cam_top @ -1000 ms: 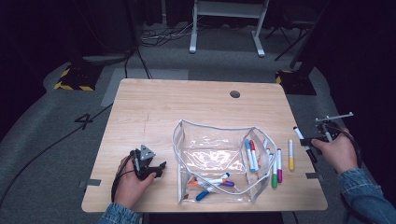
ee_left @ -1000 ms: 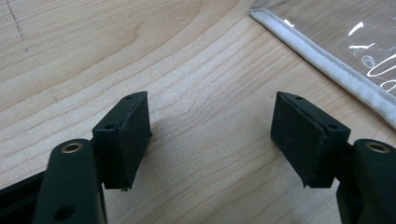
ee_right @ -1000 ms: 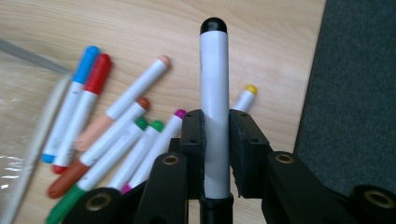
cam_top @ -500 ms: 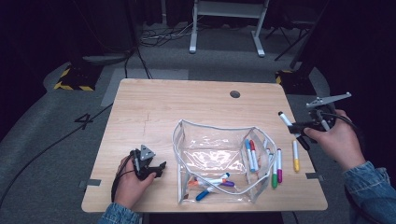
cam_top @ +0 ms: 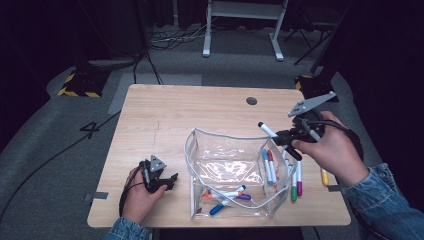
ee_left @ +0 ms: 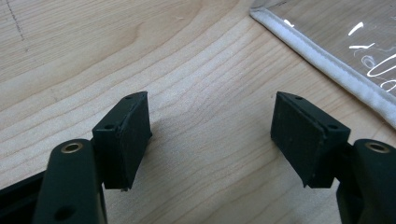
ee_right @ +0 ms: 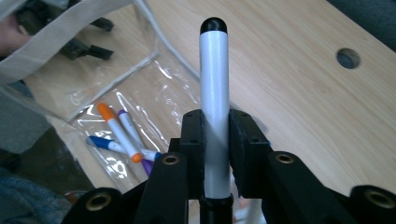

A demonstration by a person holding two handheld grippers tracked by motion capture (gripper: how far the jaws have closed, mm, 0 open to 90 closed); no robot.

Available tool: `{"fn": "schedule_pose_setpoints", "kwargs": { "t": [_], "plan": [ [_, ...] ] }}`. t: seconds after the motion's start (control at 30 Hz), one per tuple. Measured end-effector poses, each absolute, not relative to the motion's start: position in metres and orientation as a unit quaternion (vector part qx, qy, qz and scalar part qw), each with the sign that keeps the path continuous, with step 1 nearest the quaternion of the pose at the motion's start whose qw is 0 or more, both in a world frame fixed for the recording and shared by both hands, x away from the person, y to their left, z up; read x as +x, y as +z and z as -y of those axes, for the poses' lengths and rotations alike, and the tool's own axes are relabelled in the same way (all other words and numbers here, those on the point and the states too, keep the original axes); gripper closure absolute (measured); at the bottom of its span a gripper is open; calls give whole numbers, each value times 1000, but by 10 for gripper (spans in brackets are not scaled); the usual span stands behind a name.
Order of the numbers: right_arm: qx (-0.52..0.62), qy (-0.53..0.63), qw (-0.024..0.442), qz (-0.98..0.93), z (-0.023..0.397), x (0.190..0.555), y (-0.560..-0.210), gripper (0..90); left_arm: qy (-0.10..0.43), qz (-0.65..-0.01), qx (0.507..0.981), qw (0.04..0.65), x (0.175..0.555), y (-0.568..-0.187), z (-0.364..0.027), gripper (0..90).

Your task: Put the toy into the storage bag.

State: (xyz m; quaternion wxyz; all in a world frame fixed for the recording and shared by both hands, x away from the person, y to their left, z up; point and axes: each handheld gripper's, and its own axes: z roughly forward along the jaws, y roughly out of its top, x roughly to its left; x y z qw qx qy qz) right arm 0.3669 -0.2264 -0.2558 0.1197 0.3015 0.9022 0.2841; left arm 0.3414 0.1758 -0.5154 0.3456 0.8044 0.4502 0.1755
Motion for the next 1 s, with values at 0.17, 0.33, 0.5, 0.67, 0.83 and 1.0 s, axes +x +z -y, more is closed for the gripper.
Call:
{"fn": "schedule_pose_setpoints", "kwargs": {
  "t": [0.17,0.33,0.5,0.67,0.83,1.0],
  "plan": [
    [261,276,98,-920,197,362,-262,770,176,-450,805,345,342,-515,-176,291],
    [227,264,79,-934,171,357,-270,770,176,-450,804,345,342,-515,-175,291],
    [197,242,56,-948,145,353,-285,770,176,-450,805,345,342,-515,-176,291],
    [175,217,34,-960,126,351,-302,770,176,-450,805,345,342,-515,-176,291],
    [153,190,11,-970,111,349,-324,770,176,-450,805,345,342,-515,-175,291],
    [142,161,-2,-977,101,349,-342,769,176,-450,805,345,342,-515,-175,291]
  ]
}}
